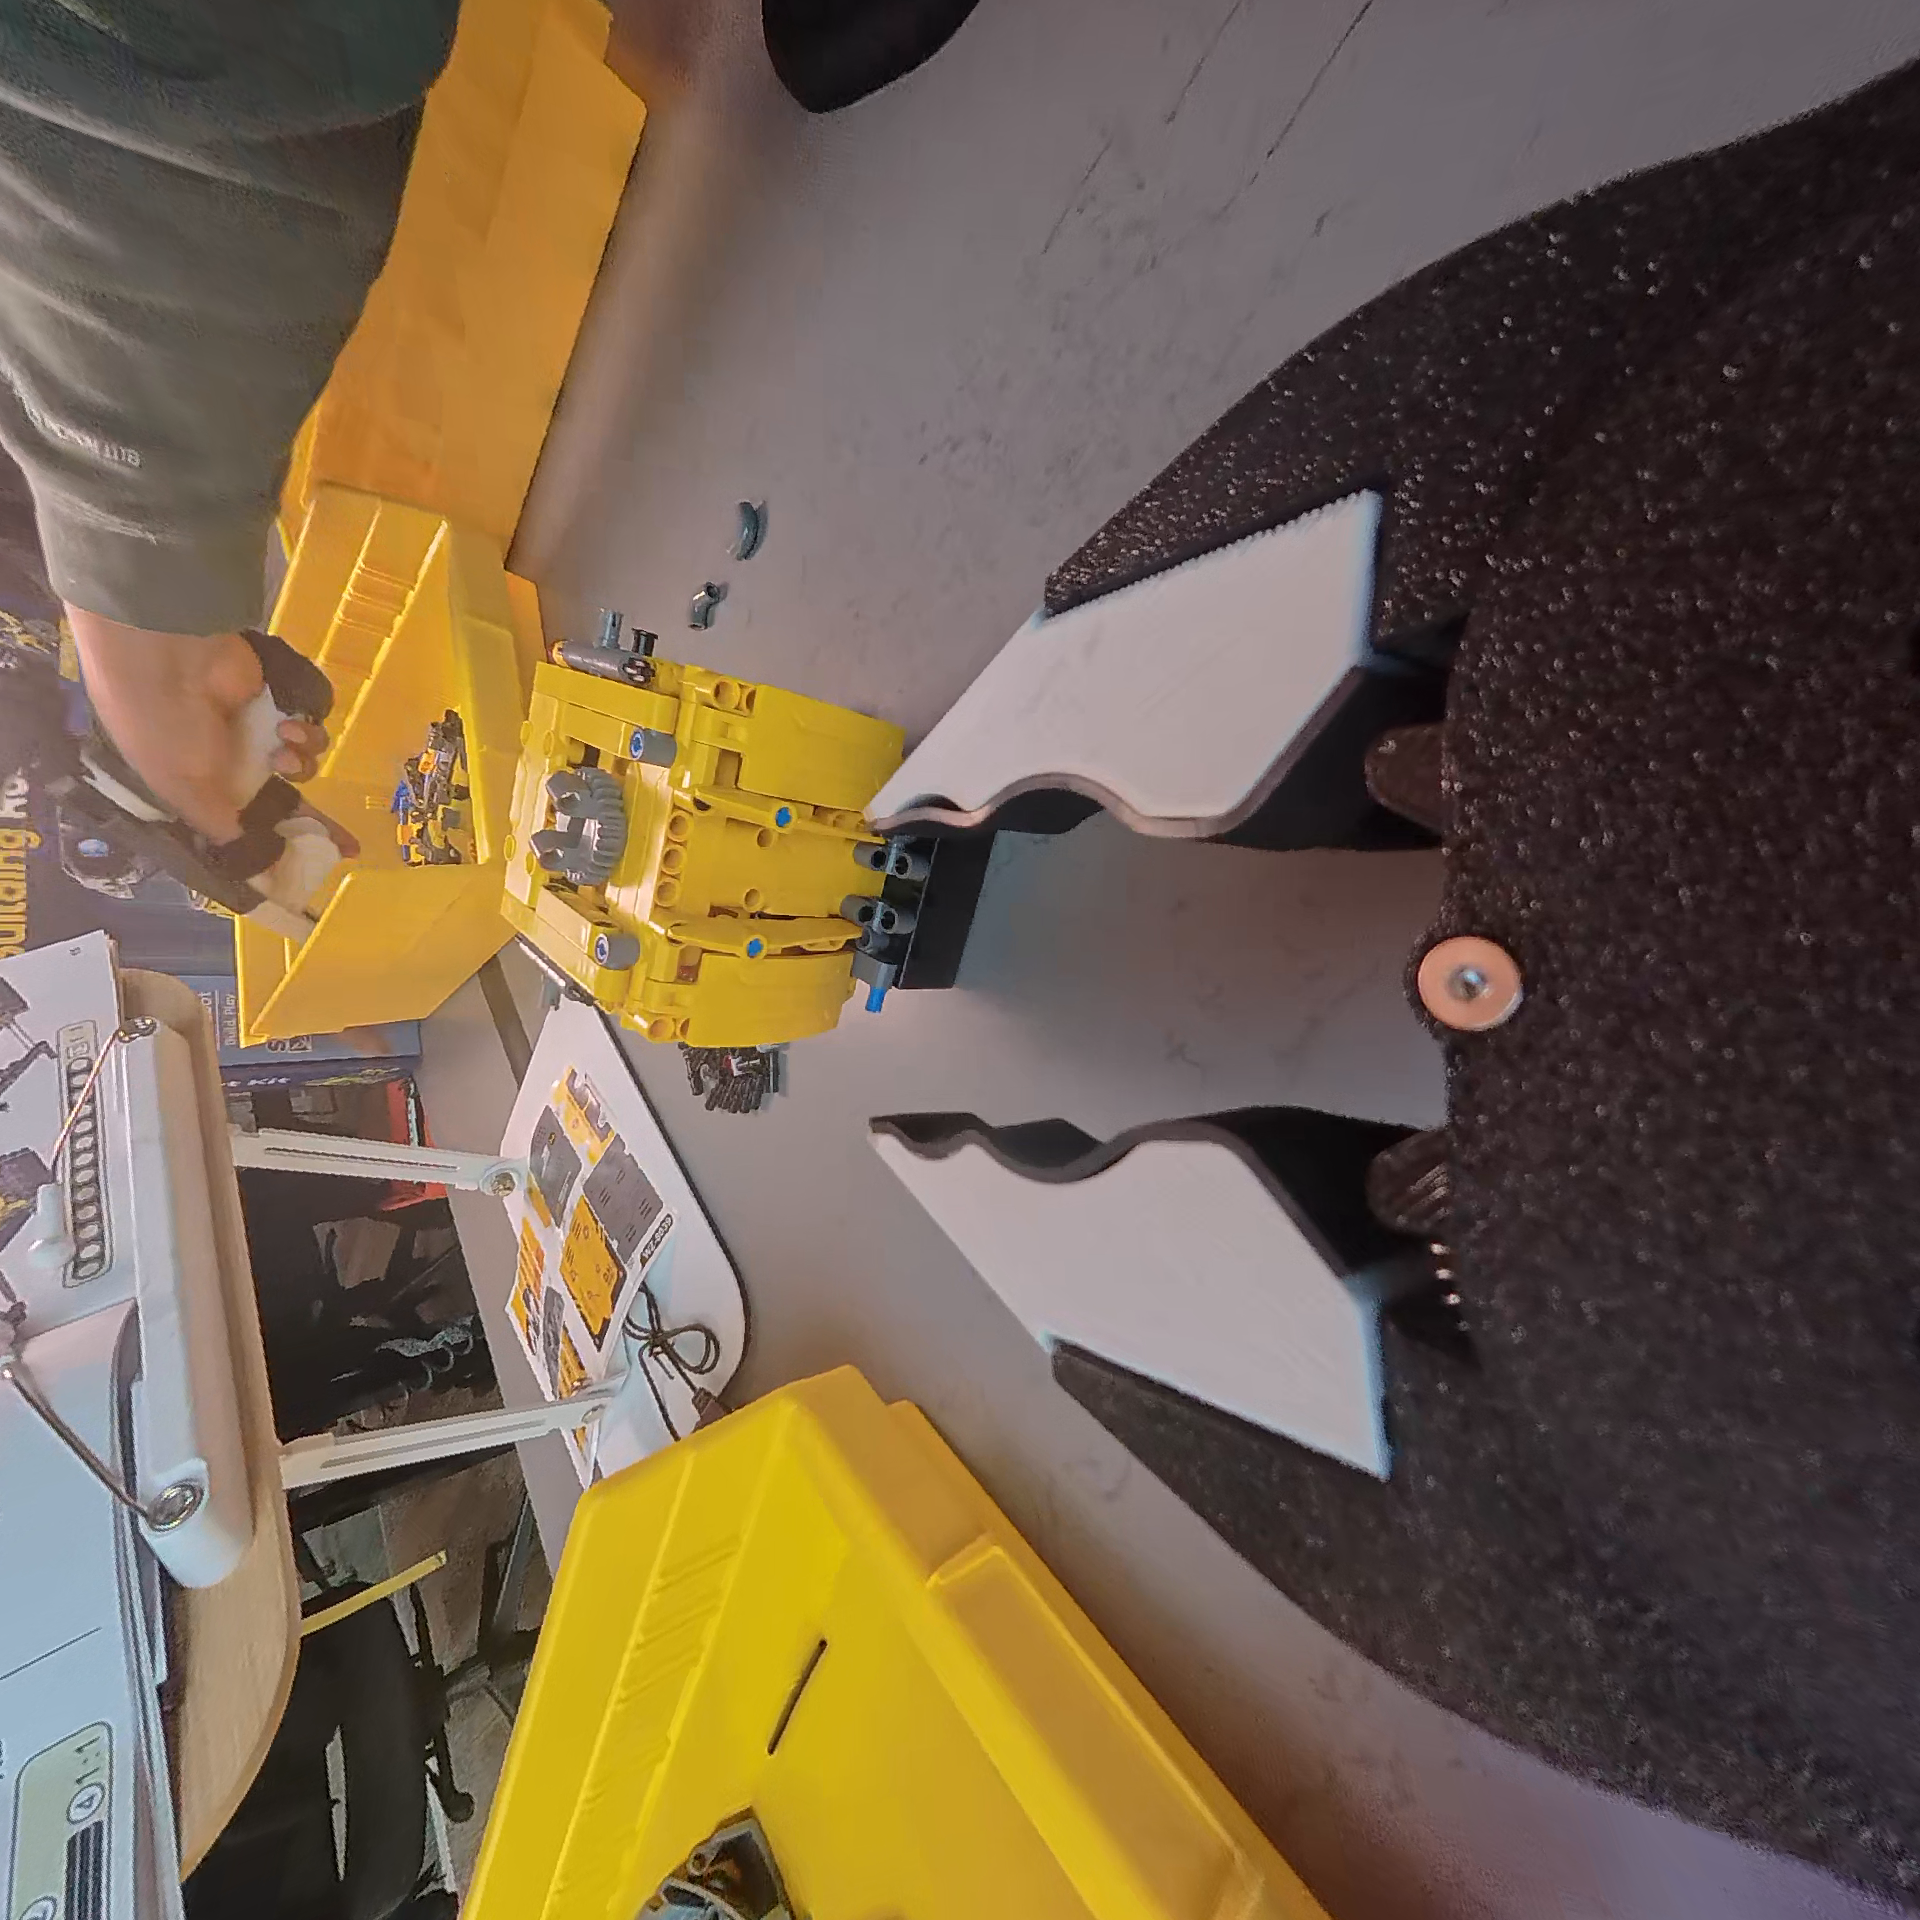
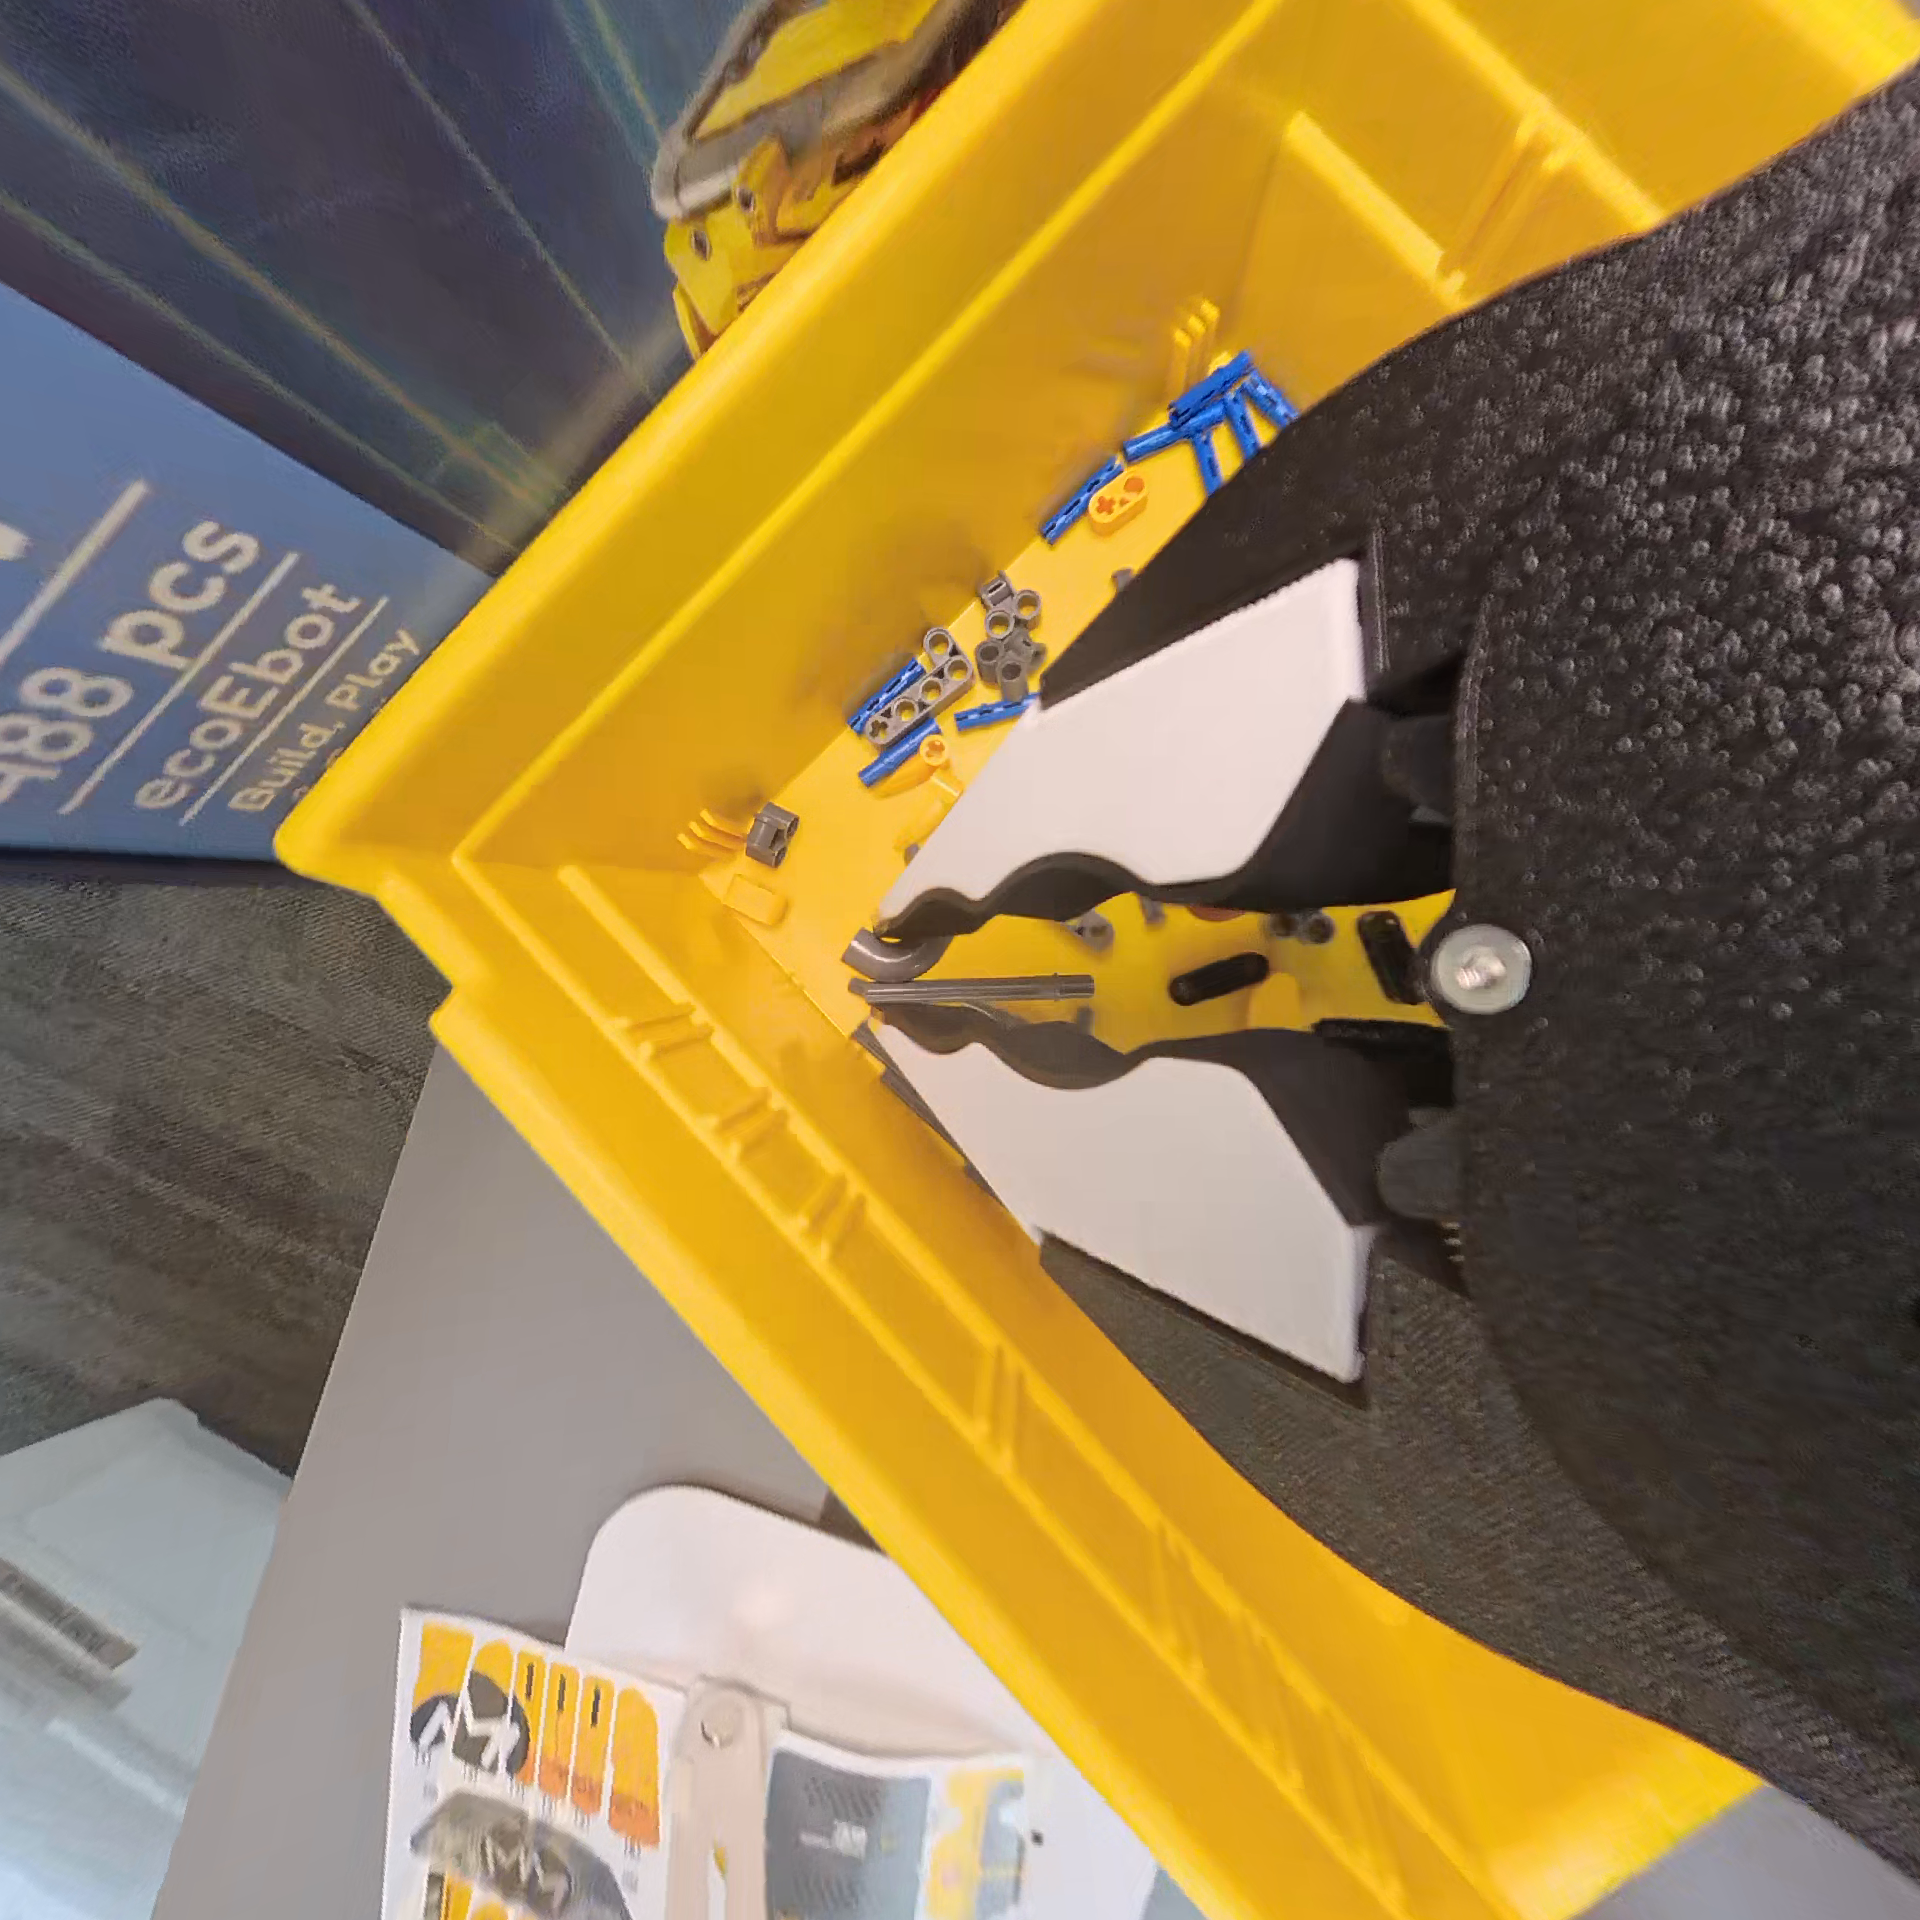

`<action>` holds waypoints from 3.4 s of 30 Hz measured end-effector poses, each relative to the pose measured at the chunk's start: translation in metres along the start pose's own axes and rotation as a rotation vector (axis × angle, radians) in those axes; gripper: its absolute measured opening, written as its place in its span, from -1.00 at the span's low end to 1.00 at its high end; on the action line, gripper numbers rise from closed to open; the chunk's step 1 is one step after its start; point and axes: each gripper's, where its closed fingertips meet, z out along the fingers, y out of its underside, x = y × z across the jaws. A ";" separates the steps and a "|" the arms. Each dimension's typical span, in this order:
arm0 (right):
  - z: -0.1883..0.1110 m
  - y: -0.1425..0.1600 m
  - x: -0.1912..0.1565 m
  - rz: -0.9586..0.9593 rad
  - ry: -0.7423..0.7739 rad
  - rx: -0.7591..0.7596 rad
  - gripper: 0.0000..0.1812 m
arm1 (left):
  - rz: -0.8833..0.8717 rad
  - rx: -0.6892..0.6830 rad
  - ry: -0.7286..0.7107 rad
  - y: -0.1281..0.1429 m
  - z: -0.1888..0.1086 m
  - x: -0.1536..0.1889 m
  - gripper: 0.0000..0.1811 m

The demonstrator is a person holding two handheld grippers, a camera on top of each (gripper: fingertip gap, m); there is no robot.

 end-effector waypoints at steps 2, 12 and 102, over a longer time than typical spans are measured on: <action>-0.025 -0.003 -0.010 -0.031 -0.025 0.032 -0.87 | 0.001 0.002 0.009 -0.001 0.000 0.003 -0.42; -0.052 0.055 -0.059 -0.283 -0.226 -0.116 -0.87 | 0.045 -0.009 0.009 0.000 0.001 0.009 -0.44; -0.162 0.116 -0.194 -0.456 -0.364 0.081 -0.81 | 0.043 -0.068 0.033 0.015 0.009 0.012 -0.45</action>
